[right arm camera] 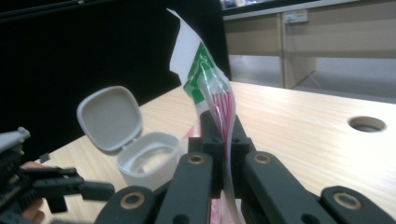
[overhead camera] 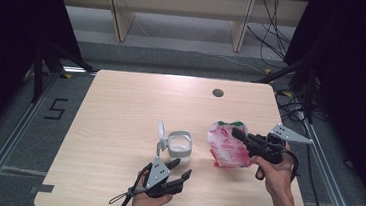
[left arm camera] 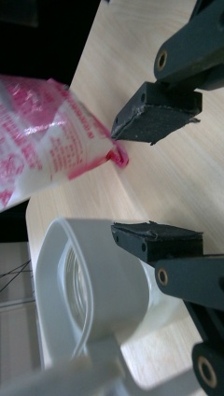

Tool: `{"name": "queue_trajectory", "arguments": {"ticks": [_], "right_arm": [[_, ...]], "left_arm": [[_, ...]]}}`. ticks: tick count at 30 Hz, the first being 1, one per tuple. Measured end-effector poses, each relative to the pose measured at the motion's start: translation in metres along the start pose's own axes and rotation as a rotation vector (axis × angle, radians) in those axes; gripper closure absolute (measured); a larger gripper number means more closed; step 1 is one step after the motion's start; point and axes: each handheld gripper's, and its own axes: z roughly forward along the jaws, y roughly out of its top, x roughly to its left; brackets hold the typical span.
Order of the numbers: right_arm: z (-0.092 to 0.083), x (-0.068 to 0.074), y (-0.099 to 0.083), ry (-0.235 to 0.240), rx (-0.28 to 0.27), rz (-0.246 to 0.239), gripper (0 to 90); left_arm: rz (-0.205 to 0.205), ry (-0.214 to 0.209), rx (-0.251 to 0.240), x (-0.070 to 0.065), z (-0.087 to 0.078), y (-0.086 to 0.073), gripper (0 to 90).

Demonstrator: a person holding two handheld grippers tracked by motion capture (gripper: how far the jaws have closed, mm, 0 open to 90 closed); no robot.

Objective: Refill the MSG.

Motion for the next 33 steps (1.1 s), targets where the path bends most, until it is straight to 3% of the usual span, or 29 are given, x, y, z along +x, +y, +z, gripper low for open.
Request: {"name": "queue_trajectory", "arguments": {"ticks": [2,3,4,5,7,9,10,11,13,18,19,20,21,22,23,24,26,27,28,33], "right_arm": [[-0.001,-0.003,-0.005,-0.013,-0.023,0.012,90.0],[-0.002,-0.007,-0.005,-0.025,-0.029,-0.021,90.0],[-0.003,-0.005,-0.006,-0.027,-0.027,0.015,90.0],[-0.004,-0.007,-0.006,-0.039,-0.023,-0.001,90.0],[-0.005,-0.007,-0.007,-0.036,-0.022,0.012,90.0],[-0.005,-0.009,-0.007,-0.046,-0.027,-0.010,90.0],[-0.007,-0.009,-0.007,-0.064,-0.004,-0.020,90.0],[-0.006,-0.009,-0.008,-0.073,-0.023,-0.035,90.0],[-0.010,-0.008,-0.007,-0.098,0.017,-0.026,90.0],[-0.013,-0.014,-0.011,-0.156,0.031,-0.064,90.0],[-0.012,-0.012,-0.013,-0.170,0.031,-0.043,90.0],[-0.011,-0.015,-0.014,-0.181,0.045,-0.066,90.0],[-0.010,-0.014,-0.016,-0.193,0.056,-0.056,90.0],[-0.009,-0.015,-0.018,-0.205,0.066,-0.052,90.0],[-0.009,-0.018,-0.019,-0.217,0.081,-0.075,90.0],[-0.008,-0.018,-0.022,-0.235,0.089,-0.045,90.0],[-0.007,-0.024,-0.024,-0.239,0.083,-0.075,90.0],[-0.009,-0.023,-0.024,-0.250,0.096,-0.041,90.0],[-0.009,-0.026,-0.025,-0.260,0.089,-0.058,90.0],[-0.009,-0.030,-0.030,-0.280,0.098,-0.037,90.0]], "left_arm": [[-0.012,0.014,0.007,0.002,-0.003,0.000,47.2],[-0.004,0.013,-0.005,0.004,-0.003,0.000,47.2],[-0.007,0.021,0.001,0.004,-0.005,0.001,47.2],[-0.016,0.021,0.000,0.005,-0.005,0.000,47.2],[-0.011,0.023,0.002,0.006,-0.005,0.000,47.3],[-0.014,0.024,0.001,0.007,-0.006,0.000,47.2],[-0.011,0.027,-0.001,0.007,-0.006,0.000,47.3],[-0.015,0.022,-0.011,0.008,-0.006,-0.001,47.2],[-0.013,0.028,-0.006,0.008,-0.006,-0.001,47.1],[-0.019,0.040,-0.002,0.011,-0.008,-0.001,47.1],[-0.030,0.039,-0.002,0.010,-0.009,-0.001,47.1],[-0.022,0.042,-0.009,0.011,-0.009,-0.001,47.1],[-0.035,0.041,-0.016,0.011,-0.009,-0.001,47.2],[-0.024,0.044,-0.011,0.012,-0.010,0.000,47.2],[-0.030,0.048,-0.012,0.013,-0.010,-0.001,47.1],[-0.027,0.050,-0.008,0.013,-0.011,-0.001,47.0],[-0.029,0.051,-0.011,0.015,-0.012,-0.001,47.0],[-0.030,0.047,-0.019,0.015,-0.012,-0.001,46.9],[-0.036,0.054,-0.017,0.016,-0.013,-0.001,46.9],[-0.036,0.063,-0.016,0.018,-0.015,-0.001,46.6]]}}
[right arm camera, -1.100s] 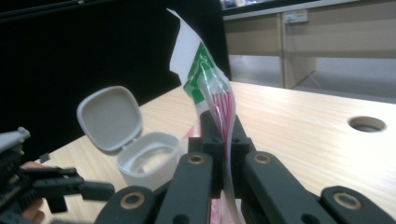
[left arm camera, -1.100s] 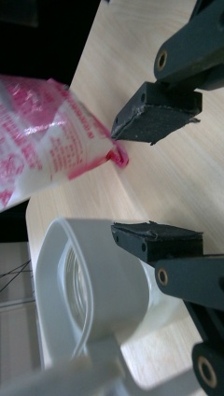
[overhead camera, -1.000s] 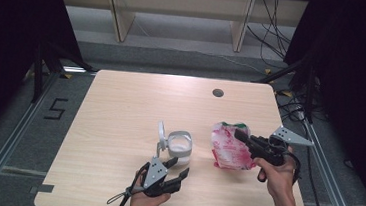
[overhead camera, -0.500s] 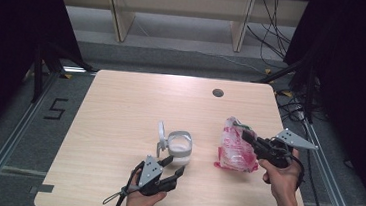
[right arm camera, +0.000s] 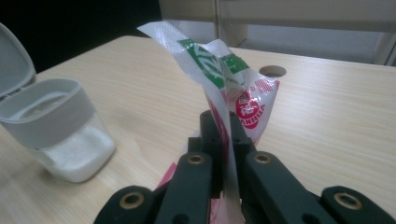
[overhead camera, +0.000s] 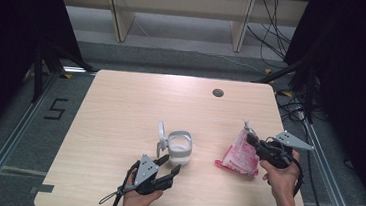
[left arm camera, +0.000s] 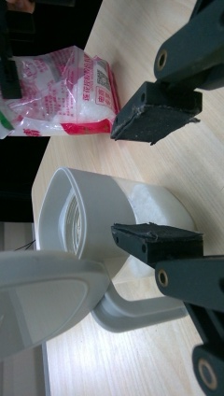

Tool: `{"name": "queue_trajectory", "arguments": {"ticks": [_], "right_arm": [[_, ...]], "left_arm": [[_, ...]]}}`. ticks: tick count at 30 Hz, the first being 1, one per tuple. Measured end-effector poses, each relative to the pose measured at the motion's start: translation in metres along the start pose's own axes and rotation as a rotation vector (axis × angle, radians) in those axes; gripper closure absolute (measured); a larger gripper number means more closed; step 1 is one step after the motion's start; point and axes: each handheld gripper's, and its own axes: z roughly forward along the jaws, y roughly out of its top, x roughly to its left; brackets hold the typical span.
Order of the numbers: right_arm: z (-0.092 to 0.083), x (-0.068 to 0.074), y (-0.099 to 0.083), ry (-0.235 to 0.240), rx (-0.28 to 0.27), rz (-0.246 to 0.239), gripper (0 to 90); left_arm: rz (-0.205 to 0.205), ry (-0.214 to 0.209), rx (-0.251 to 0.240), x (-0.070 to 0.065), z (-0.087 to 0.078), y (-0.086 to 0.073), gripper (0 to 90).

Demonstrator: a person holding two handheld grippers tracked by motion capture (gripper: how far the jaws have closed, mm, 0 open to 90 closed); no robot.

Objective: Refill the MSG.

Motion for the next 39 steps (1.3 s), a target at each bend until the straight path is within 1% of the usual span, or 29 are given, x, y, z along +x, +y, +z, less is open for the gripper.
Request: {"name": "queue_trajectory", "arguments": {"ticks": [1,3,4,6,8,10,11,12,13,14,15,17,18,19,21,22,23,24,26,27,29,30,32,33,34,35,36,38,39], "right_arm": [[0.000,-0.002,0.000,-0.004,0.008,-0.020,90.0],[0.002,-0.002,-0.004,-0.018,0.018,-0.004,90.0],[0.002,-0.002,-0.003,-0.012,0.021,0.011,90.0],[0.003,0.000,-0.003,-0.016,0.013,0.013,90.0],[0.005,-0.004,-0.003,-0.017,0.019,-0.036,90.0],[0.004,-0.003,-0.003,-0.020,0.027,-0.017,89.7],[0.004,-0.002,-0.004,-0.029,0.044,-0.011,89.5],[0.005,-0.003,-0.005,-0.034,0.034,-0.015,89.0],[0.005,-0.002,-0.005,-0.029,0.051,0.001,88.5],[0.005,-0.002,-0.006,-0.049,0.055,-0.002,87.6],[0.007,-0.002,-0.007,-0.049,0.049,0.012,87.1],[0.008,-0.004,-0.007,-0.062,0.057,-0.018,86.2],[0.008,-0.005,-0.007,-0.061,0.075,-0.031,85.6],[0.010,-0.006,-0.008,-0.070,0.066,-0.037,84.8],[0.010,-0.007,-0.009,-0.064,0.071,-0.025,83.5],[0.010,-0.009,-0.008,-0.081,0.093,-0.044,82.4],[0.010,-0.008,-0.008,-0.069,0.098,-0.022,80.9],[0.010,-0.009,-0.010,-0.094,0.084,-0.028,79.2],[0.010,-0.009,-0.012,-0.106,0.101,0.015,77.0],[0.010,-0.011,-0.013,-0.102,0.094,0.030,75.9],[0.010,-0.015,-0.014,-0.119,0.084,0.009,73.9],[0.009,-0.015,-0.014,-0.123,0.088,0.028,72.7],[0.008,-0.014,-0.014,-0.128,0.086,0.051,72.5],[0.009,-0.018,-0.014,-0.120,0.084,0.004,72.5],[0.008,-0.015,-0.015,-0.127,0.091,0.048,72.5],[0.009,-0.014,-0.015,-0.144,0.099,0.057,72.5],[0.009,-0.014,-0.015,-0.137,0.100,0.059,72.3],[0.008,-0.016,-0.016,-0.157,0.101,0.053,68.8],[0.008,-0.016,-0.016,-0.163,0.102,0.070,66.7]], "left_arm": [[-0.008,0.008,0.000,0.000,-0.001,0.000,46.6],[-0.009,0.007,-0.009,0.002,0.000,-0.001,46.8],[-0.003,0.013,-0.002,0.003,-0.002,-0.001,46.8],[-0.016,0.012,-0.015,0.005,-0.002,-0.001,46.7],[-0.014,0.017,0.002,0.007,-0.003,-0.001,46.7],[-0.015,0.020,0.002,0.007,-0.003,-0.002,46.5],[-0.017,0.021,0.009,0.007,-0.004,-0.002,46.5],[-0.014,0.018,0.004,0.008,-0.004,-0.002,46.5],[-0.015,0.019,0.003,0.009,-0.004,-0.002,46.5],[-0.017,0.019,0.006,0.009,-0.004,-0.002,46.5],[-0.018,0.018,0.009,0.009,-0.005,-0.003,46.4],[-0.018,0.020,-0.003,0.010,-0.005,-0.002,46.3],[-0.014,0.025,0.006,0.011,-0.006,-0.002,46.4],[-0.021,0.021,-0.001,0.011,-0.005,-0.002,46.4],[-0.027,0.021,-0.002,0.012,-0.005,-0.003,46.3],[-0.026,0.019,-0.004,0.012,-0.005,-0.003,46.2],[-0.023,0.020,-0.003,0.012,-0.005,-0.002,46.3],[-0.028,0.018,-0.007,0.012,-0.005,-0.003,46.3],[-0.028,0.017,0.006,0.013,-0.005,-0.003,46.3],[-0.035,0.018,0.004,0.013,-0.005,-0.003,46.2],[-0.030,0.019,-0.009,0.014,-0.005,-0.003,46.2],[-0.030,0.027,0.001,0.014,-0.006,-0.002,46.2],[-0.036,0.024,-0.008,0.015,-0.005,-0.003,46.2],[-0.033,0.030,0.003,0.015,-0.006,-0.003,46.2],[-0.034,0.028,0.001,0.015,-0.006,-0.003,46.2],[-0.033,0.028,-0.001,0.015,-0.006,-0.003,46.2],[-0.035,0.029,0.000,0.015,-0.006,-0.003,46.2],[-0.034,0.030,0.004,0.014,-0.006,-0.003,46.1],[-0.034,0.028,0.000,0.014,-0.007,-0.003,46.1]]}}
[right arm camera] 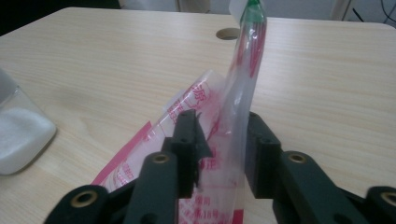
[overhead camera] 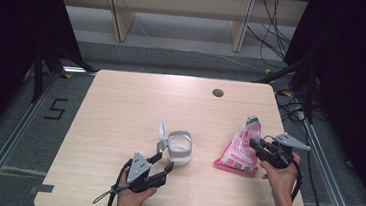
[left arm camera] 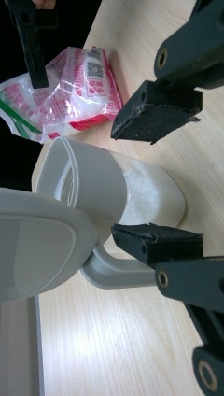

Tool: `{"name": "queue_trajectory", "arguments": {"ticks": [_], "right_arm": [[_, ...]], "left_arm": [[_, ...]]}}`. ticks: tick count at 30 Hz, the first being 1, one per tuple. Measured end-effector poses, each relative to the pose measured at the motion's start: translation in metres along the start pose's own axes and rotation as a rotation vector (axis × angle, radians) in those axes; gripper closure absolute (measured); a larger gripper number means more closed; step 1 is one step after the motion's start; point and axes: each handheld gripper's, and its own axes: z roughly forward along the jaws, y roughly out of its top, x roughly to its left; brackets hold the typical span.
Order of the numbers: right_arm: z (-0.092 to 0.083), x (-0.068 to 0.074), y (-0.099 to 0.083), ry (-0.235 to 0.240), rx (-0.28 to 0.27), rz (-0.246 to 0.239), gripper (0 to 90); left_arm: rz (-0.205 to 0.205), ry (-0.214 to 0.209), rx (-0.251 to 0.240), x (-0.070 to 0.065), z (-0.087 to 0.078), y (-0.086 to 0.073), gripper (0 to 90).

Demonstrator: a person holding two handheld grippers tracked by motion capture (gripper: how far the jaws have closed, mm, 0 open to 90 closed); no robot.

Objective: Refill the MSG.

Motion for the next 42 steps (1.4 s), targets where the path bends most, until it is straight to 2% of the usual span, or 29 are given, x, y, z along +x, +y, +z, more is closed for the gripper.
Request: {"name": "queue_trajectory", "arguments": {"ticks": [3,5,6,7,8,9,10,11,12,13,14,16,17,19,22,23,26,29,30,31,32,33,34,35,37,39,40,41,42], "right_arm": [[-0.002,-0.006,0.001,-0.023,-0.008,-0.029,64.8],[-0.003,-0.004,0.000,-0.024,-0.009,0.014,64.3],[-0.004,-0.004,0.000,-0.043,-0.011,0.017,64.3],[-0.004,-0.004,0.001,-0.052,-0.007,0.009,63.6],[-0.005,-0.006,0.001,-0.059,-0.011,-0.031,62.2],[-0.007,-0.003,0.002,-0.062,0.004,0.007,60.5],[-0.006,-0.006,0.002,-0.080,-0.032,-0.024,57.6],[-0.008,-0.005,0.004,-0.103,-0.032,-0.028,55.6],[-0.011,0.000,0.004,-0.108,-0.024,0.019,55.3],[-0.011,-0.004,0.005,-0.116,-0.049,-0.020,53.3],[-0.012,-0.003,0.006,-0.124,-0.063,-0.016,51.8],[-0.015,-0.001,0.007,-0.143,-0.063,-0.021,49.3],[-0.015,0.003,0.007,-0.148,-0.068,0.012,48.3],[-0.016,0.004,0.007,-0.149,-0.080,-0.028,47.1],[-0.018,0.014,0.007,-0.153,-0.077,-0.010,46.0],[-0.018,0.015,0.007,-0.147,-0.085,-0.036,45.8],[-0.020,0.023,0.008,-0.138,-0.103,-0.041,44.5],[-0.019,0.034,0.006,-0.081,-0.113,-0.020,43.7],[-0.018,0.035,0.006,-0.076,-0.108,-0.047,42.7],[-0.017,0.040,0.006,-0.042,-0.090,-0.031,42.4],[-0.016,0.041,0.005,-0.035,-0.102,-0.051,42.4],[-0.016,0.044,0.005,-0.023,-0.086,-0.043,42.3],[-0.013,0.044,0.004,-0.005,-0.090,-0.068,42.0],[-0.013,0.049,0.003,0.002,-0.078,-0.040,41.3],[-0.010,0.049,0.002,0.020,-0.078,-0.085,41.2],[-0.009,0.054,-0.001,0.035,-0.055,-0.068,40.4],[-0.009,0.053,-0.002,0.047,-0.053,-0.089,40.3],[-0.009,0.057,-0.003,0.071,-0.054,-0.055,40.0],[-0.009,0.056,-0.003,0.078,-0.046,-0.095,39.7]], "left_arm": [[-0.003,0.004,-0.004,0.001,0.000,0.000,46.2],[-0.011,0.005,0.000,0.002,-0.001,-0.001,46.1],[-0.013,0.005,0.000,0.003,-0.001,-0.001,46.1],[-0.015,0.001,-0.002,0.004,-0.001,-0.001,46.1],[-0.014,0.005,-0.003,0.004,-0.001,-0.001,46.2],[-0.017,0.004,-0.013,0.005,-0.001,-0.001,46.2],[-0.025,0.007,-0.015,0.005,-0.001,-0.001,46.2],[-0.017,0.012,-0.004,0.005,-0.003,-0.001,46.2],[-0.017,0.014,-0.009,0.005,-0.003,0.000,46.2],[-0.014,0.012,-0.010,0.006,-0.003,0.000,46.2],[-0.014,0.010,-0.010,0.006,-0.003,0.000,46.2],[-0.016,0.013,-0.003,0.005,-0.003,0.000,46.1],[-0.015,0.012,-0.002,0.005,-0.003,-0.001,46.2],[-0.016,0.012,-0.007,0.005,-0.003,0.000,46.2],[-0.014,0.014,-0.004,0.005,-0.004,0.000,46.1],[-0.014,0.013,-0.004,0.006,-0.004,0.000,46.1],[-0.010,0.013,-0.005,0.006,-0.004,0.000,46.2],[-0.013,0.017,-0.002,0.006,-0.004,0.000,46.1],[-0.012,0.017,-0.001,0.006,-0.004,0.000,46.1],[-0.010,0.017,0.002,0.006,-0.004,0.000,45.9],[-0.009,0.016,0.001,0.007,-0.004,0.000,45.9],[-0.013,0.019,-0.001,0.007,-0.004,0.000,45.7],[-0.015,0.021,-0.001,0.007,-0.004,0.001,45.6],[-0.015,0.018,-0.004,0.007,-0.004,0.001,45.4],[-0.008,0.019,-0.001,0.009,-0.005,0.002,45.2],[-0.016,0.021,-0.014,0.010,-0.005,0.003,44.8],[-0.015,0.028,-0.003,0.010,-0.006,0.004,44.6],[-0.015,0.030,-0.005,0.011,-0.007,0.005,44.4],[-0.021,0.026,-0.013,0.011,-0.007,0.005,44.3]]}}
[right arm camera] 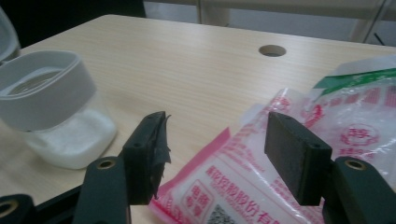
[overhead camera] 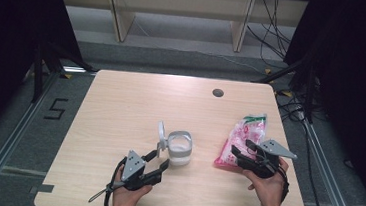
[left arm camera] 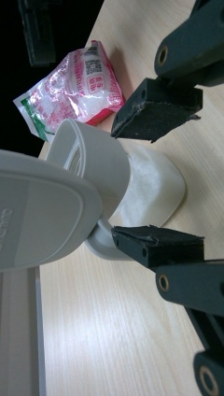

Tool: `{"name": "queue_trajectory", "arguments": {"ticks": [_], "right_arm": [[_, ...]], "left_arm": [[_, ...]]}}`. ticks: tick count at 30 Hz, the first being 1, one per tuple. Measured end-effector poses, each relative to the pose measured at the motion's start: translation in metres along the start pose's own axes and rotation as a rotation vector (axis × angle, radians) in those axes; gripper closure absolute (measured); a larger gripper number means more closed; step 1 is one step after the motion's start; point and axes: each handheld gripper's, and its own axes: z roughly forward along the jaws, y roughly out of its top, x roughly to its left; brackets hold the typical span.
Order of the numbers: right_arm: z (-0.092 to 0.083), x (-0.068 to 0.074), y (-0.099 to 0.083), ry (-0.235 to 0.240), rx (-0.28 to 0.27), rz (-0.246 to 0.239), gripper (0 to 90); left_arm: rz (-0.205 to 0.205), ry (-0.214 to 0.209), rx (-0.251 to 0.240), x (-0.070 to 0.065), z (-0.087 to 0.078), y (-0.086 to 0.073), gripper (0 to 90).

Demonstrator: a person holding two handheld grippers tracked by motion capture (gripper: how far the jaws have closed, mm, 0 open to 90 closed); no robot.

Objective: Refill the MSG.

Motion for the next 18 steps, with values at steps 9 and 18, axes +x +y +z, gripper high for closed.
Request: {"name": "queue_trajectory", "arguments": {"ticks": [9,18], "right_arm": [[0.003,0.012,-0.009,0.069,0.028,-0.005,33.9],[0.003,0.020,-0.016,0.089,0.062,-0.020,33.9]], "left_arm": [[-0.010,0.020,0.002,0.006,-0.003,0.004,41.4],[-0.006,0.035,0.004,0.010,-0.007,0.007,42.0]]}}
